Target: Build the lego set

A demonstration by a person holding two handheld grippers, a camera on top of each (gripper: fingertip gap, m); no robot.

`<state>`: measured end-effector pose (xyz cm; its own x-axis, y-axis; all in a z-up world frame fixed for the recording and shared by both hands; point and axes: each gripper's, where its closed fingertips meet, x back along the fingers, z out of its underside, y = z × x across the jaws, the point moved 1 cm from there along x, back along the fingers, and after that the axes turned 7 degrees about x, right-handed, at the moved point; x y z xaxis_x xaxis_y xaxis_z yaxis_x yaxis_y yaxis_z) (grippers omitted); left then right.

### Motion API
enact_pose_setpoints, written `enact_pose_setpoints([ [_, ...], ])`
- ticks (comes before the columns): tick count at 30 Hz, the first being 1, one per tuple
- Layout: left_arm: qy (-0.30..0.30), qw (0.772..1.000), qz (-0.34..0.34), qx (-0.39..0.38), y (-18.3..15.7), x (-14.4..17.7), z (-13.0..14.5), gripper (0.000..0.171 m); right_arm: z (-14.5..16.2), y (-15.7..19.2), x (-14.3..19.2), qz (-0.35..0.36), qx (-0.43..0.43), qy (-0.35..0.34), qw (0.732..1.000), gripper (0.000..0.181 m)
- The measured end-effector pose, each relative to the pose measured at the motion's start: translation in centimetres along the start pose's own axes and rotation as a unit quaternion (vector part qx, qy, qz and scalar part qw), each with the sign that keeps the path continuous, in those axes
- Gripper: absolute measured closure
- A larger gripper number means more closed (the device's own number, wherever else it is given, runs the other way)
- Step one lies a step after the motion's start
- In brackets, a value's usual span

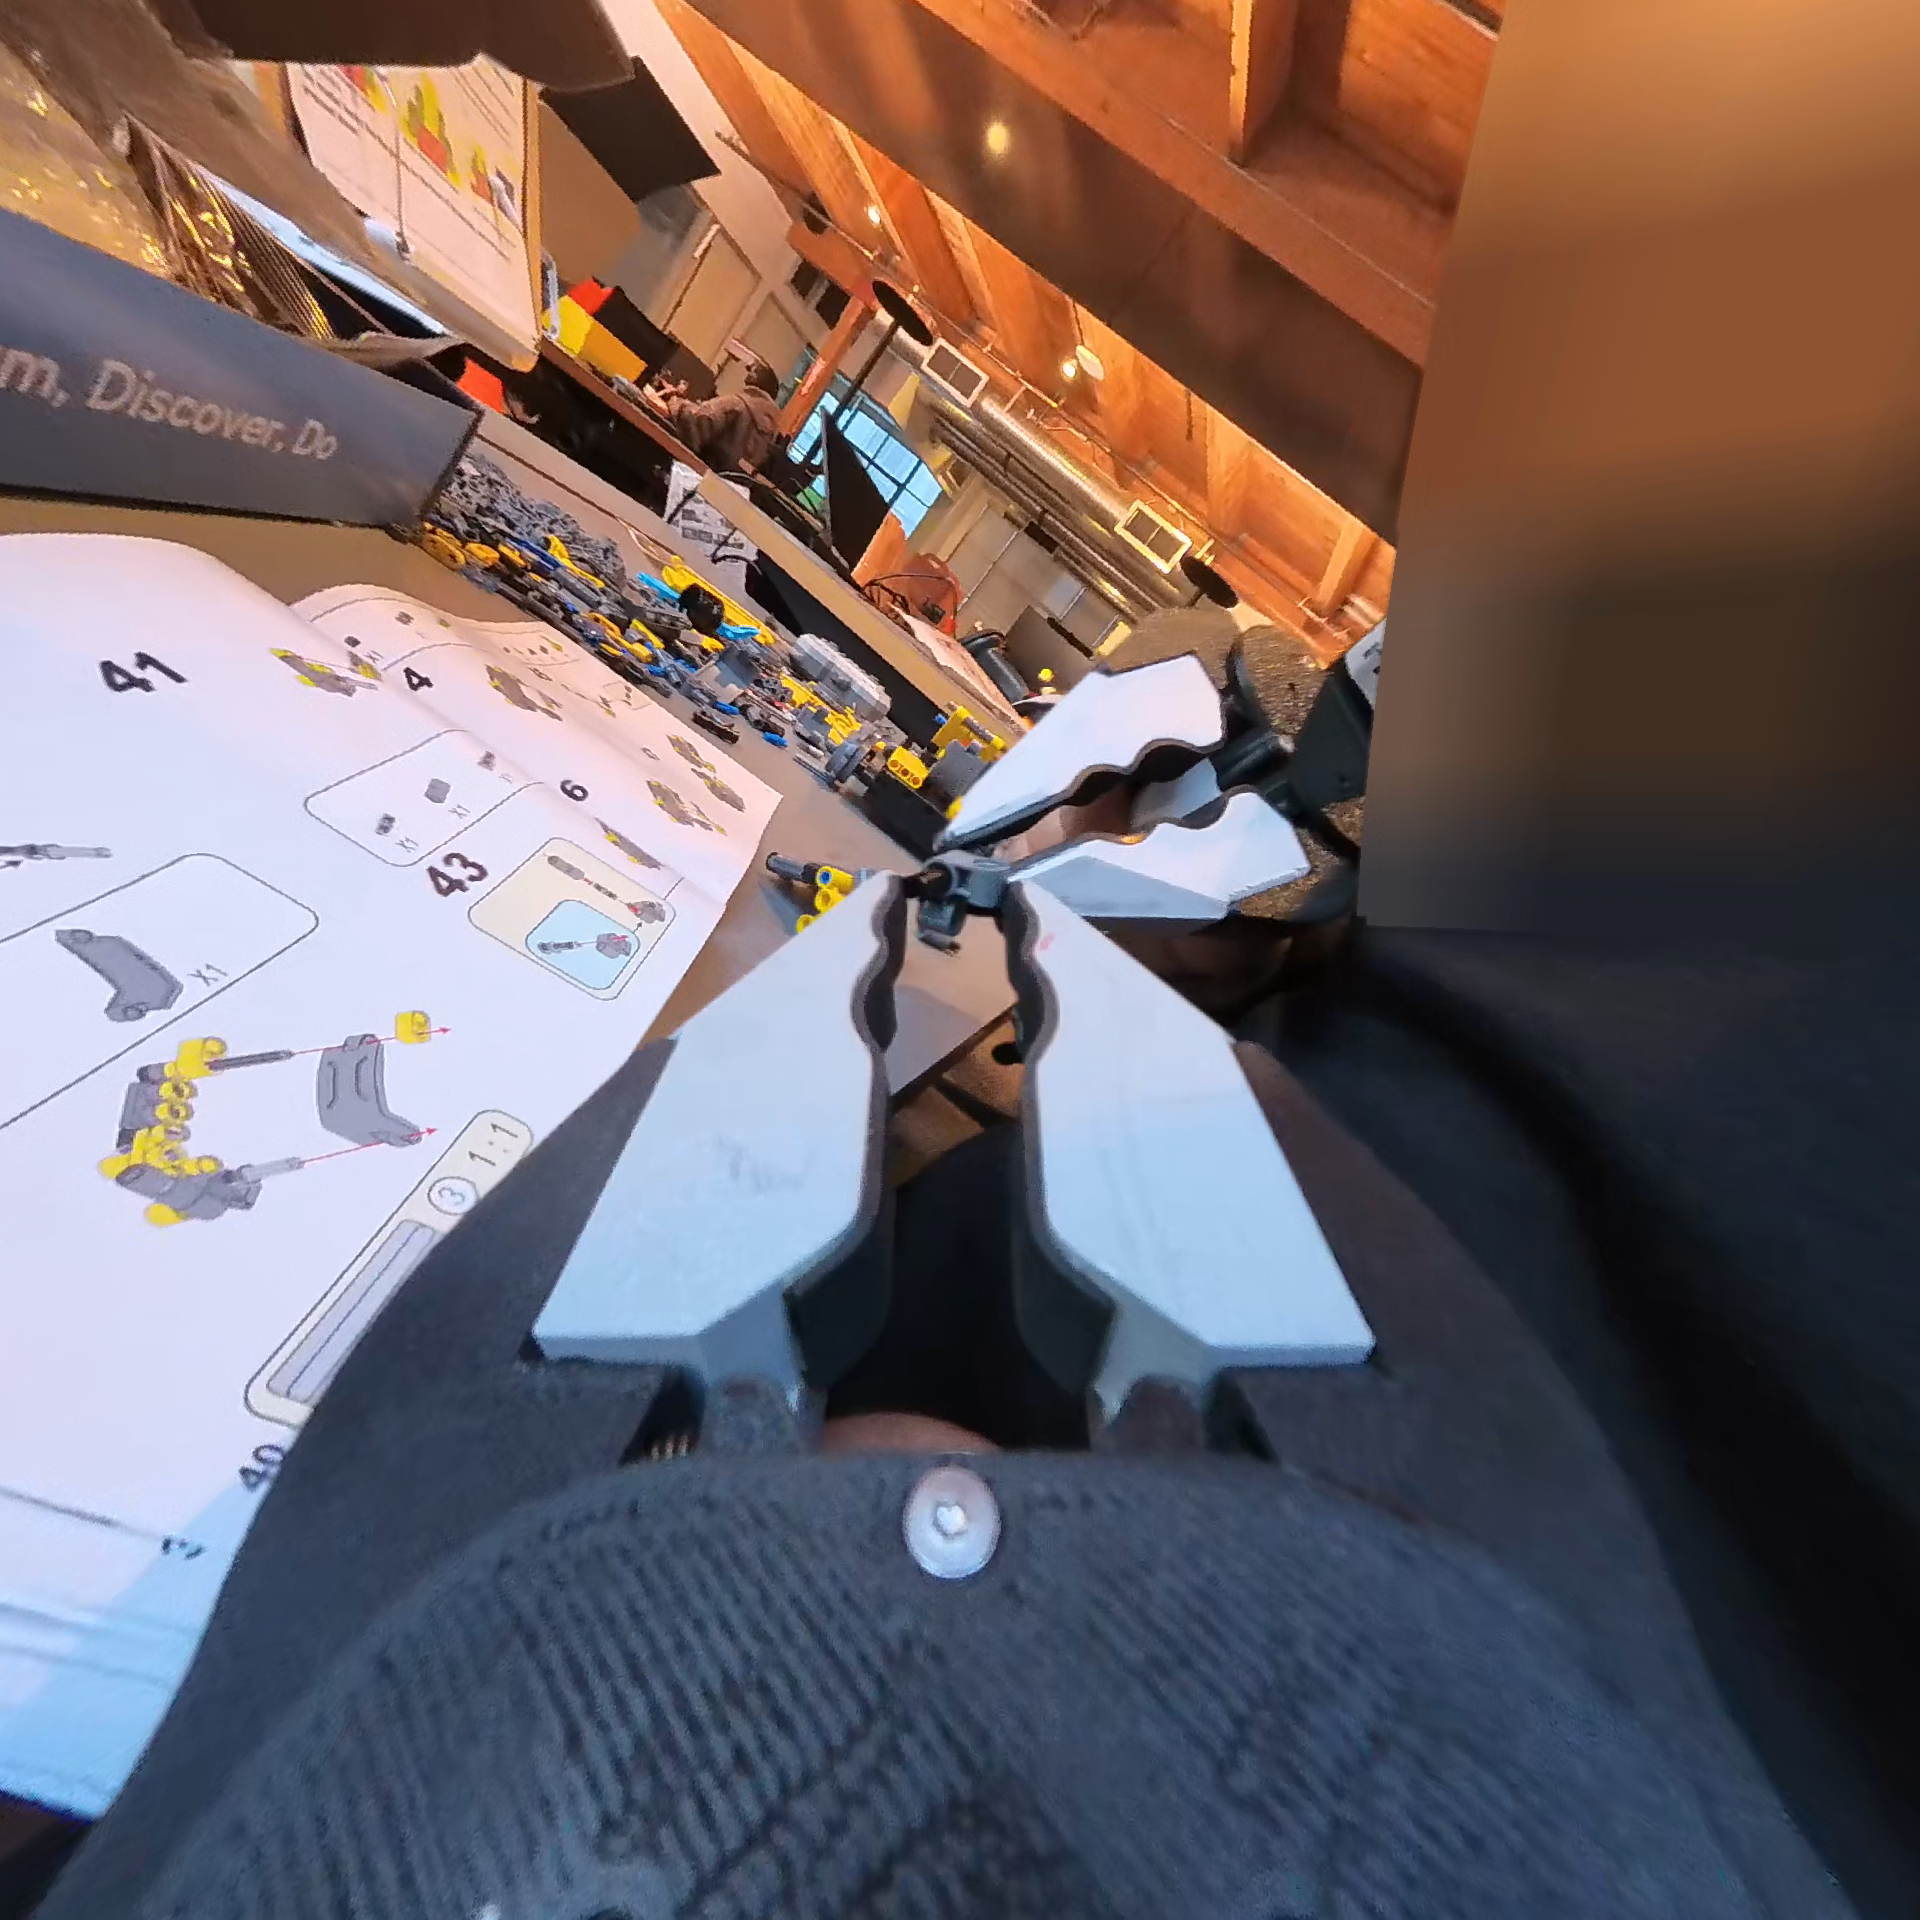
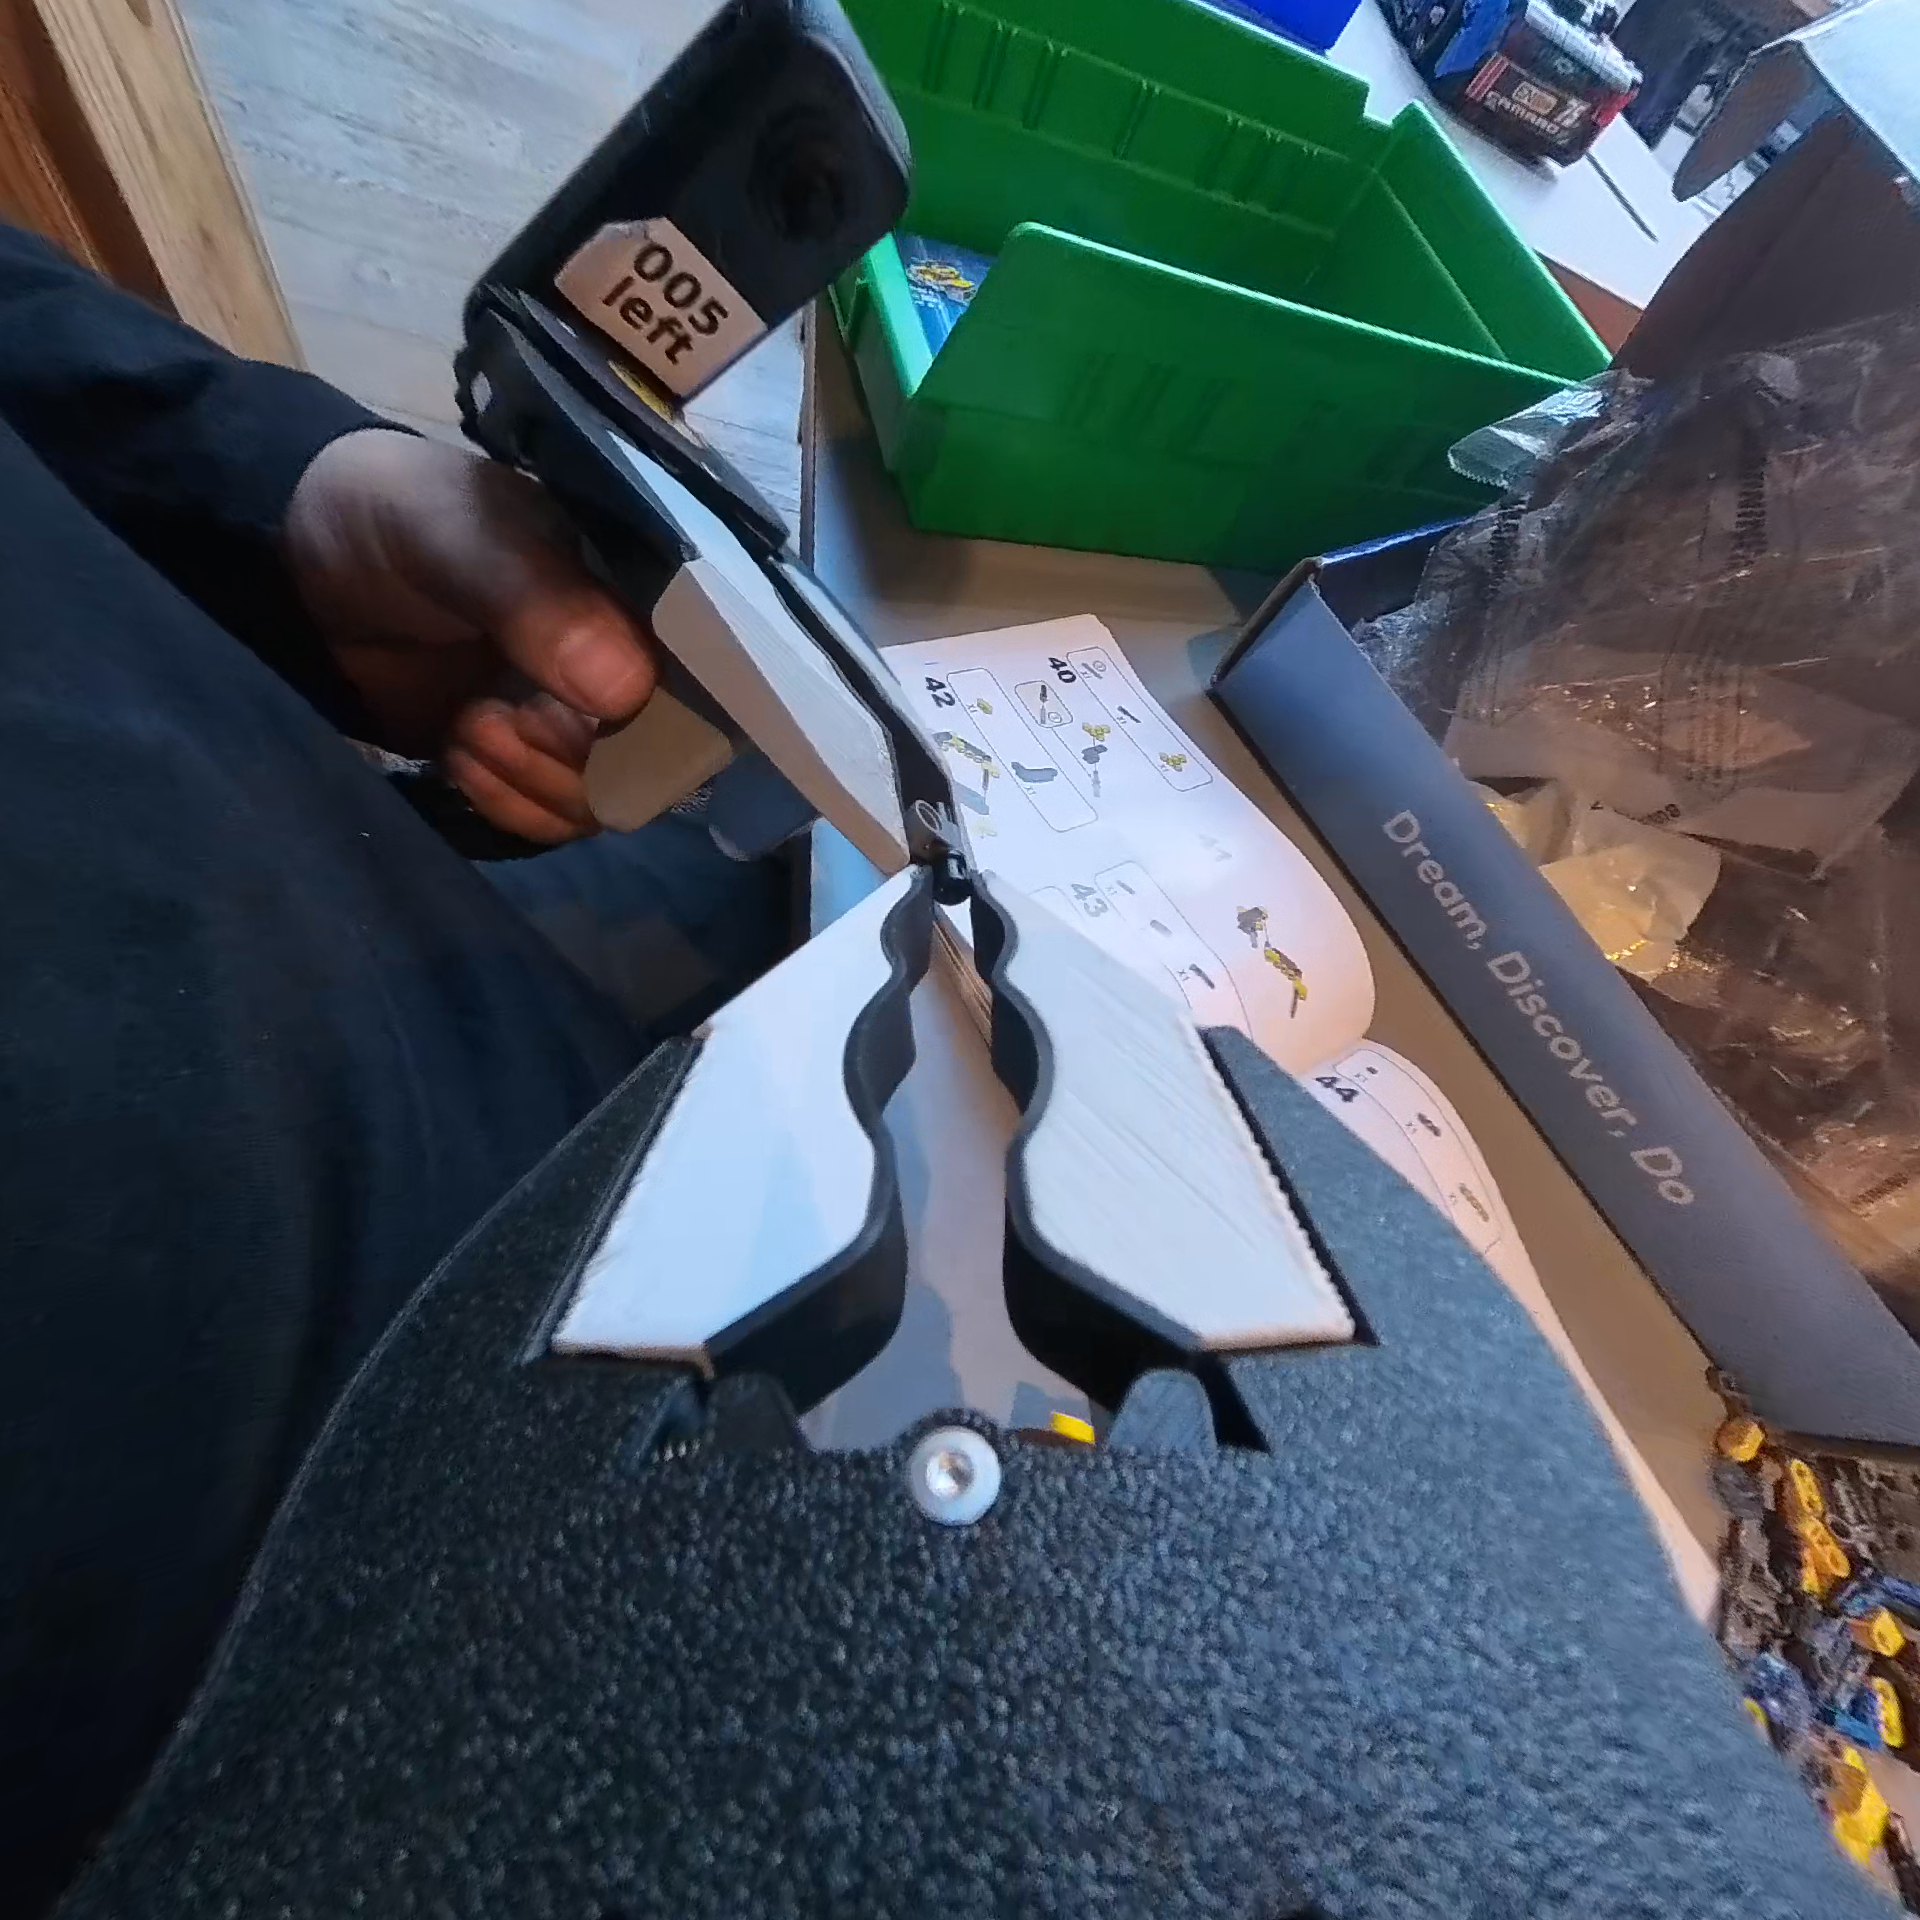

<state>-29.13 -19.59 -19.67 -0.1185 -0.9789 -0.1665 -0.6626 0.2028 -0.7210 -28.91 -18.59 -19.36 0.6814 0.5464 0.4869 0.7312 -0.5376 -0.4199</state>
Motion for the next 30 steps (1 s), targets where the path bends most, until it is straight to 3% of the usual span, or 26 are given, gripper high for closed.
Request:
enact_pose_setpoints([
  [6, -0.008, 0.998, 0.054, 0.019, -1.1, 0.3, -0.3, 0.155, -0.8, 0.5, 0.5, -0.066, -0.101, -0.061, 0.991, 0.175],
  [10, -0.023, 0.997, 0.072, -0.017, -2.4, 0.3, -0.7, 0.156, -1.9, 0.5, 1.3, -0.132, -0.227, -0.126, 0.957, 0.175],
  [14, -0.035, 0.996, 0.056, -0.055, -2.6, 0.2, -1.1, 0.155, -2.1, 0.3, 1.4, -0.154, -0.293, -0.152, 0.931, 0.174],
  [19, -0.032, 0.995, 0.044, -0.082, -2.9, 0.1, -1.1, 0.155, -2.2, 0.3, 1.7, -0.168, -0.327, -0.170, 0.914, 0.175],
  [30, -0.035, 0.995, 0.052, -0.076, -3.3, 0.0, -1.0, 0.155, -2.4, 0.4, 2.1, -0.169, -0.337, -0.186, 0.907, 0.174],
])
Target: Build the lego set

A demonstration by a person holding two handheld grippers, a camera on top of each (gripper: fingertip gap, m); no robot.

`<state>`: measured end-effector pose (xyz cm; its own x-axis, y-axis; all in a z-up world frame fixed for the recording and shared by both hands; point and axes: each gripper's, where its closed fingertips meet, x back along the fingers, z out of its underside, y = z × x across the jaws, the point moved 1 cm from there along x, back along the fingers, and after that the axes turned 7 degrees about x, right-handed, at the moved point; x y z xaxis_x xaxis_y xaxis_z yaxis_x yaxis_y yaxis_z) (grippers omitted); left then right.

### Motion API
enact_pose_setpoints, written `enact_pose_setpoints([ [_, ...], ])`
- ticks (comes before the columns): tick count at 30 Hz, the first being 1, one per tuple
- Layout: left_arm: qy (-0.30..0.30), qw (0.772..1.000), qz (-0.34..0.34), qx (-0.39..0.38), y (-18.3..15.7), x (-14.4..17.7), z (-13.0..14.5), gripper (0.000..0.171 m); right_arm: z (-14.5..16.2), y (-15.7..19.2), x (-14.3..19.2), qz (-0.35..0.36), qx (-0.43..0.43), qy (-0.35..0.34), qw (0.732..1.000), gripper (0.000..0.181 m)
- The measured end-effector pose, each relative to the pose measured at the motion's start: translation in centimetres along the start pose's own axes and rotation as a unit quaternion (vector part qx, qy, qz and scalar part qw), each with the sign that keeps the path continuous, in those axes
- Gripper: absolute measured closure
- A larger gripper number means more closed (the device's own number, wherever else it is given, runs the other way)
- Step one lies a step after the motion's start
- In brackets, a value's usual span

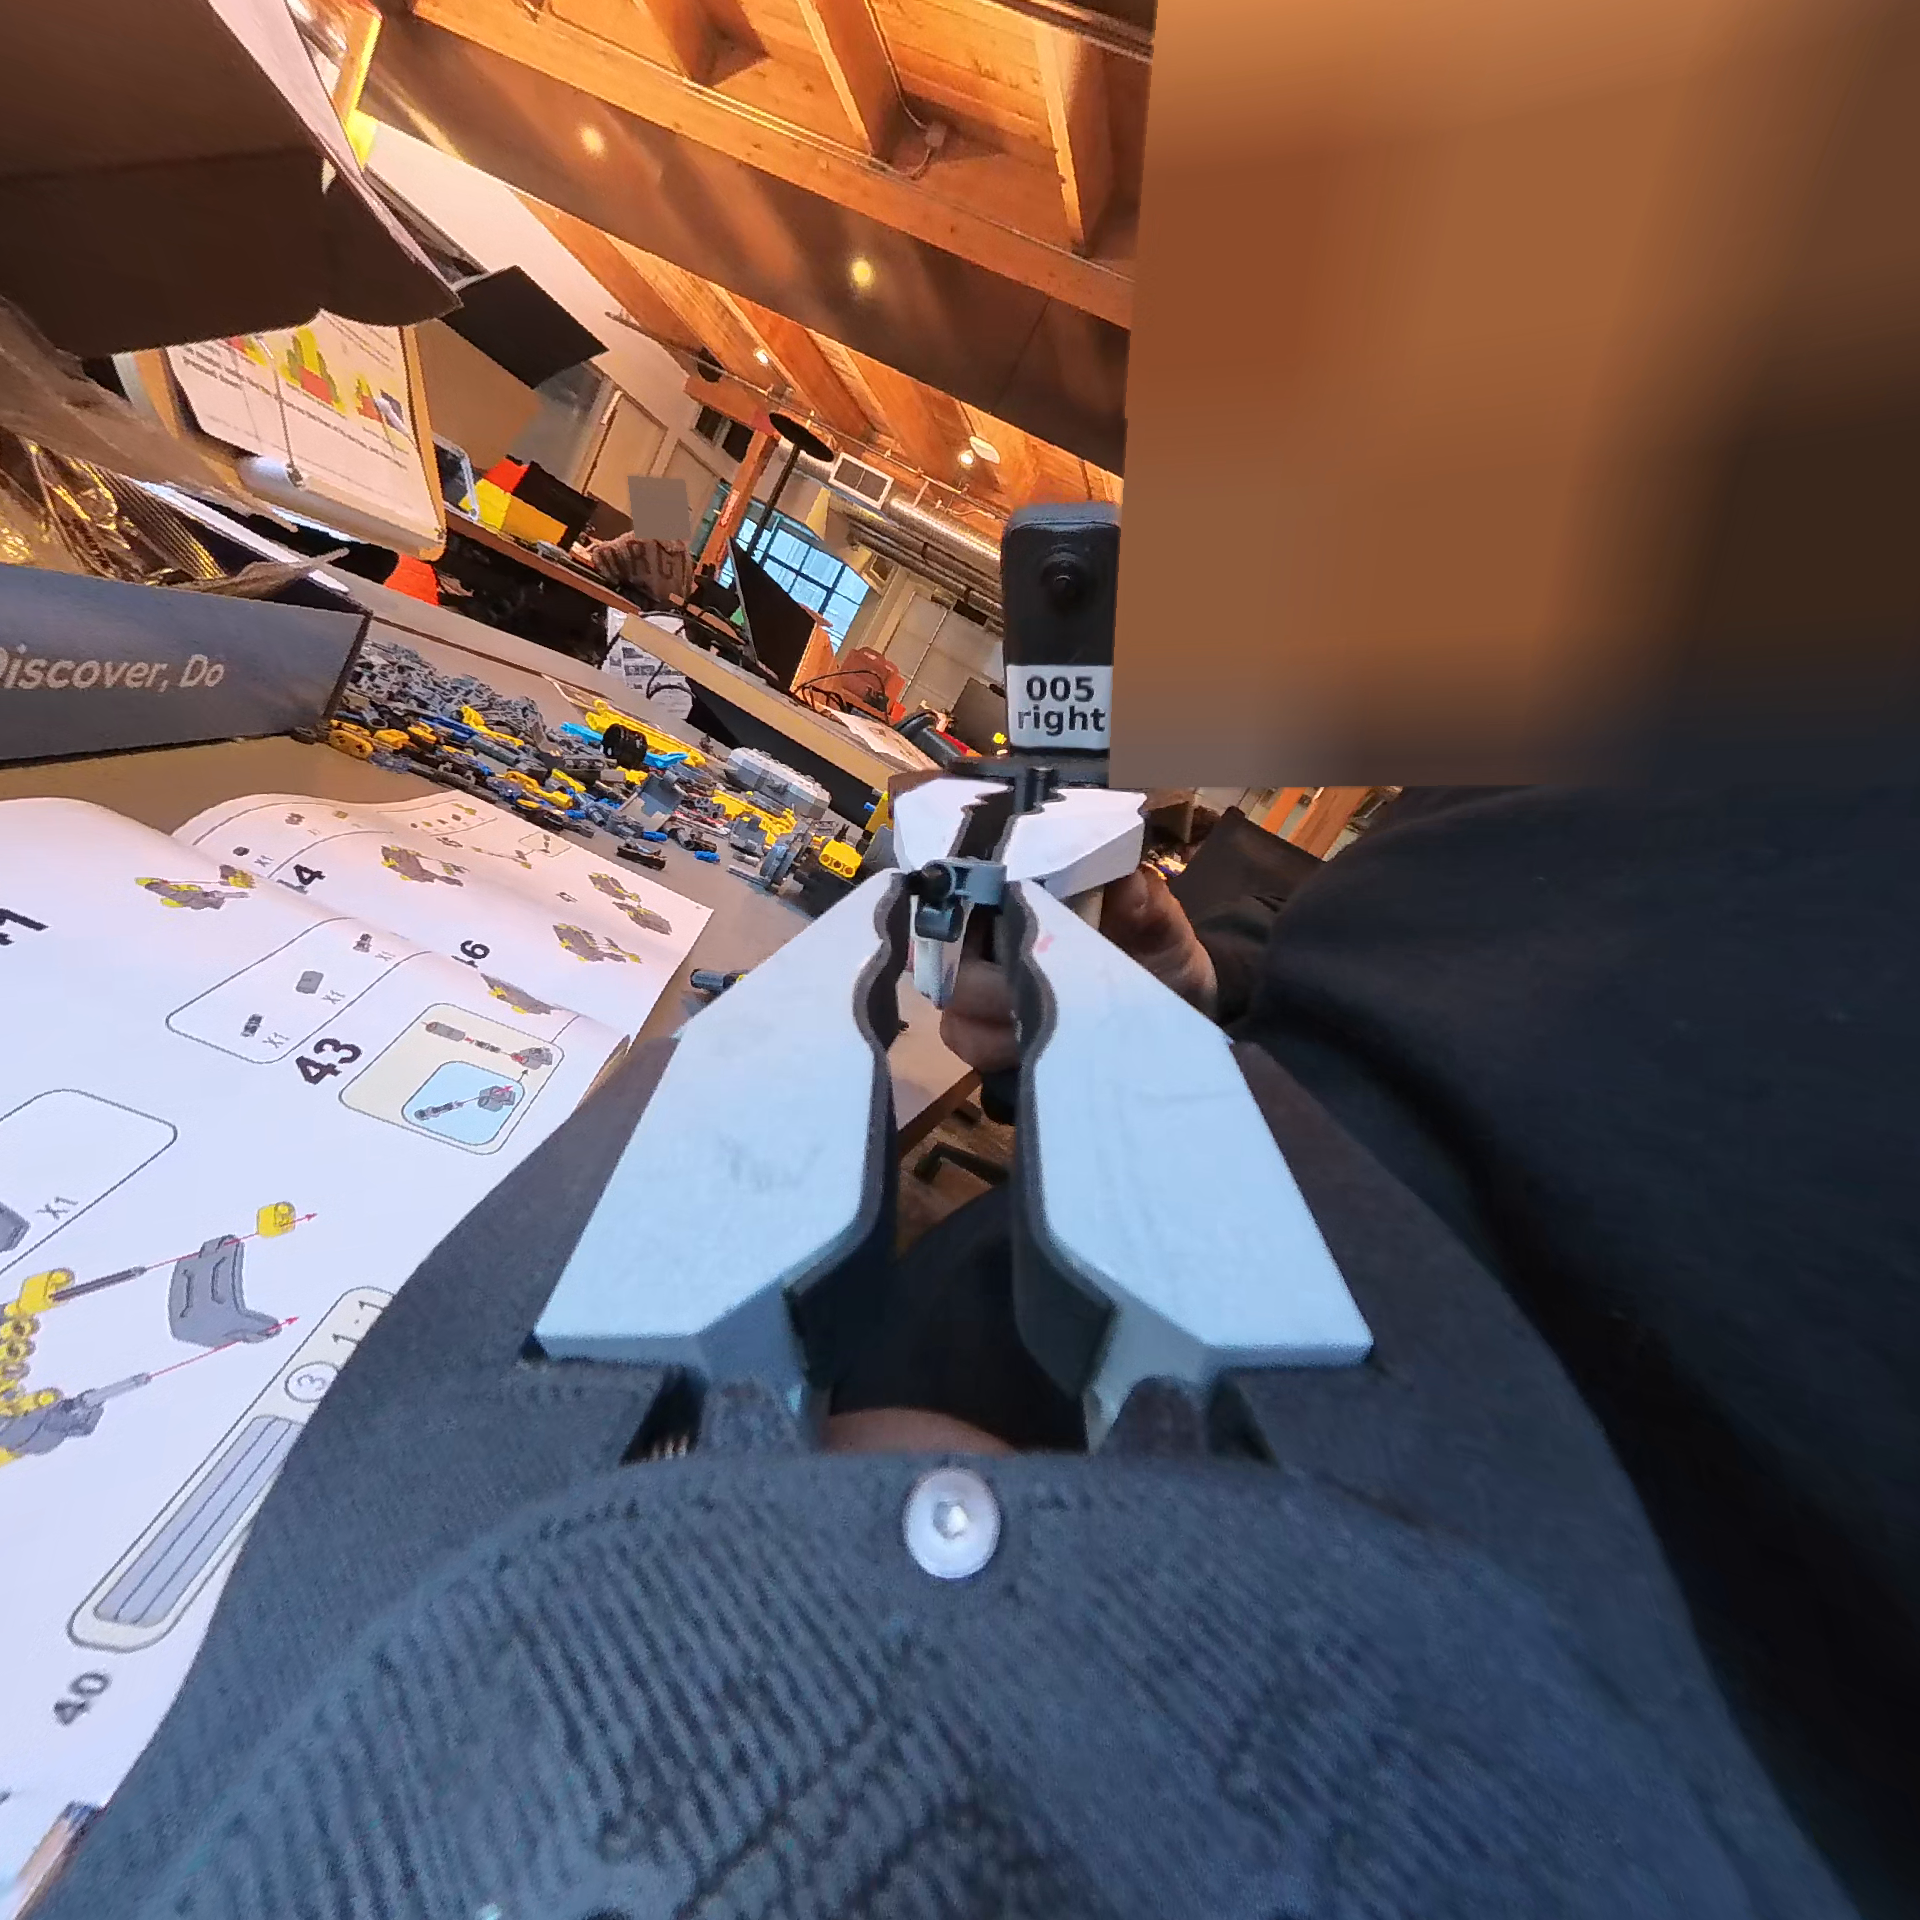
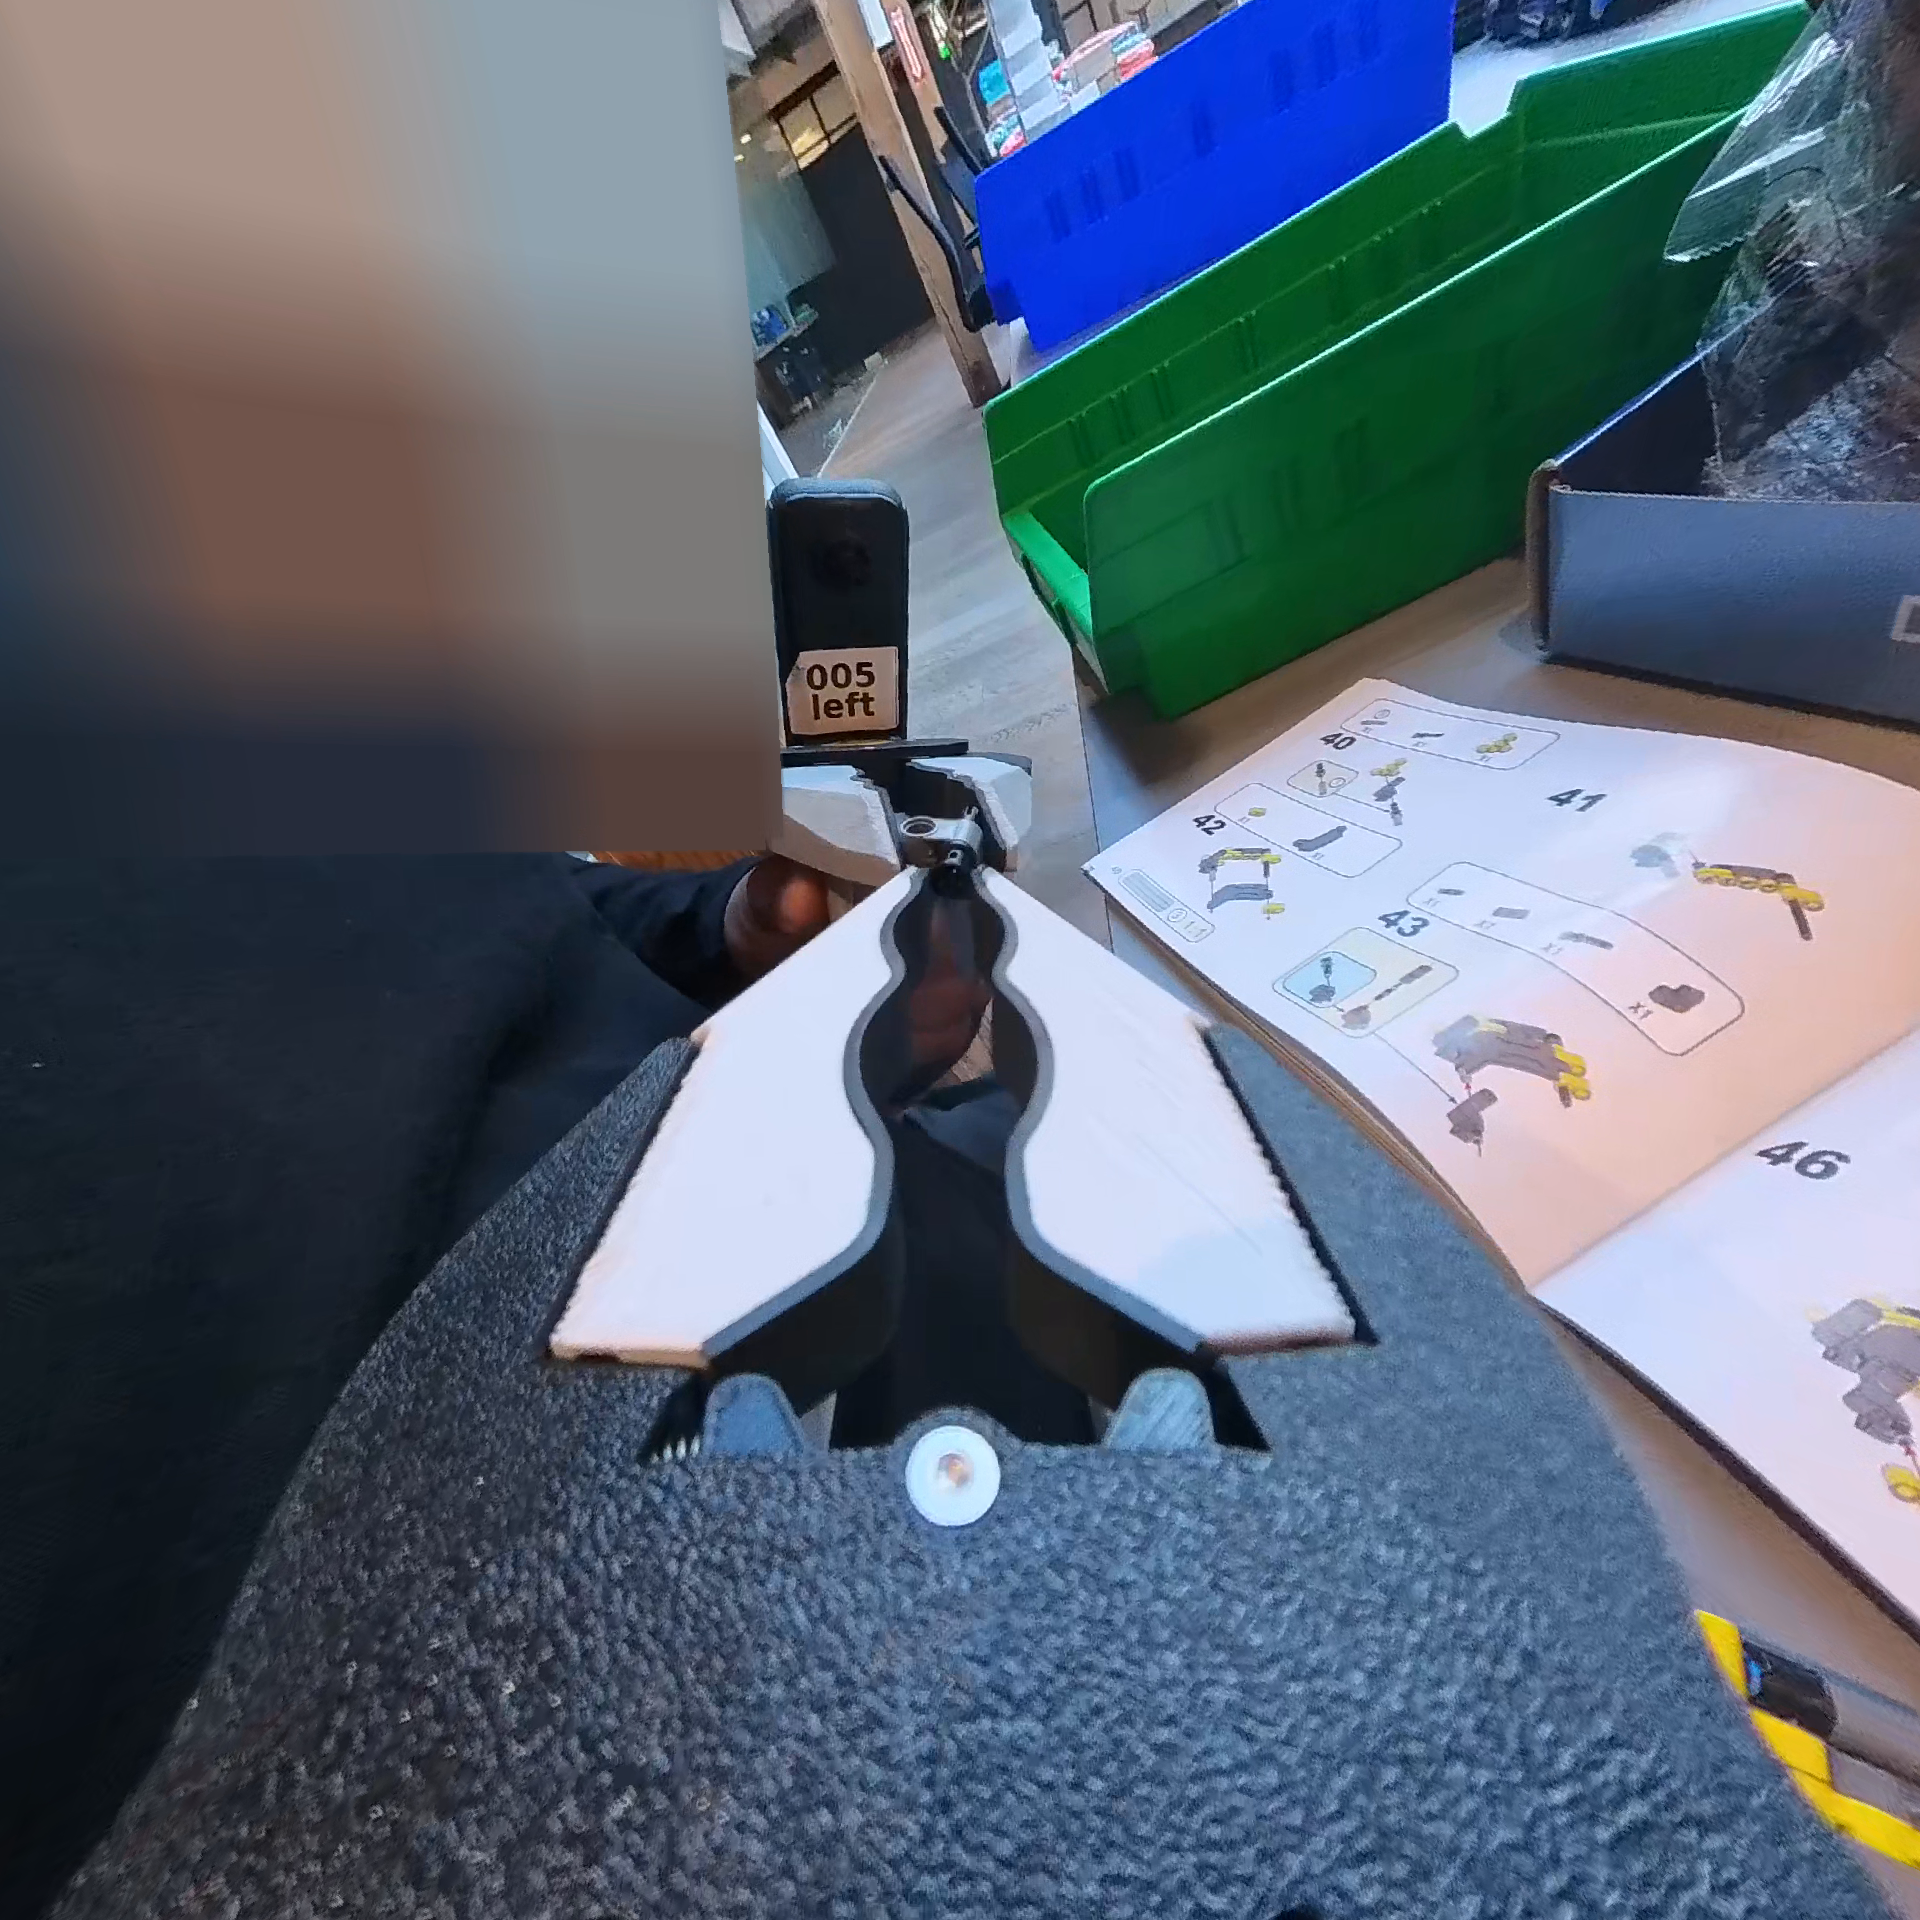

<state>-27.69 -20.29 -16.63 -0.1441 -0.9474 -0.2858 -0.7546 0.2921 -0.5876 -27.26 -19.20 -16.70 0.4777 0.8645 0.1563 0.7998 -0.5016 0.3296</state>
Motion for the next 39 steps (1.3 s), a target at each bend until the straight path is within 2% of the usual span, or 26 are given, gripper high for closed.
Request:
enact_pose_setpoints([
  [9, 0.010, 1.000, 0.009, 0.019, 0.1, -0.1, 0.5, 0.155, 0.1, -0.1, 0.3, 0.007, 0.005, 0.002, 1.000, 0.175],
  [13, 0.008, 1.000, 0.003, 0.018, 0.4, 0.2, 0.2, 0.145, 0.0, -0.4, 0.5, 0.010, 0.000, -0.002, 1.000, 0.174],
  [15, 0.016, 1.000, -0.005, 0.012, 0.7, 0.3, 0.3, 0.144, -0.2, -0.4, 0.5, 0.009, -0.003, -0.005, 1.000, 0.174],
  [20, 0.040, 0.999, -0.019, -0.020, 0.6, 0.0, 0.9, 0.151, 0.0, -0.4, 0.3, 0.007, -0.002, 0.000, 1.000, 0.174],
  [23, 0.045, 0.997, -0.033, -0.050, 0.7, -0.1, 1.2, 0.164, 0.1, -0.2, -0.1, 0.000, -0.007, 0.000, 1.000, 0.176],
  [27, 0.052, 0.994, -0.047, -0.083, 0.7, 0.0, 1.1, 0.164, 0.2, -0.2, -0.1, 0.000, -0.004, 0.002, 1.000, 0.175],
  [32, 0.060, 0.992, -0.052, -0.098, 0.7, -0.1, 1.4, 0.165, 0.4, -0.1, 0.2, 0.015, 0.051, 0.033, 0.998, 0.175],
  [36, 0.081, 0.987, -0.057, -0.124, 0.5, -0.2, 1.8, 0.165, 0.1, 0.3, 0.4, 0.020, 0.112, 0.060, 0.992, 0.167],
  [39, 0.109, 0.980, -0.070, -0.148, 0.6, -0.1, 2.3, 0.165, 0.4, 0.8, 0.5, 0.012, 0.147, 0.089, 0.985, 0.181],
])
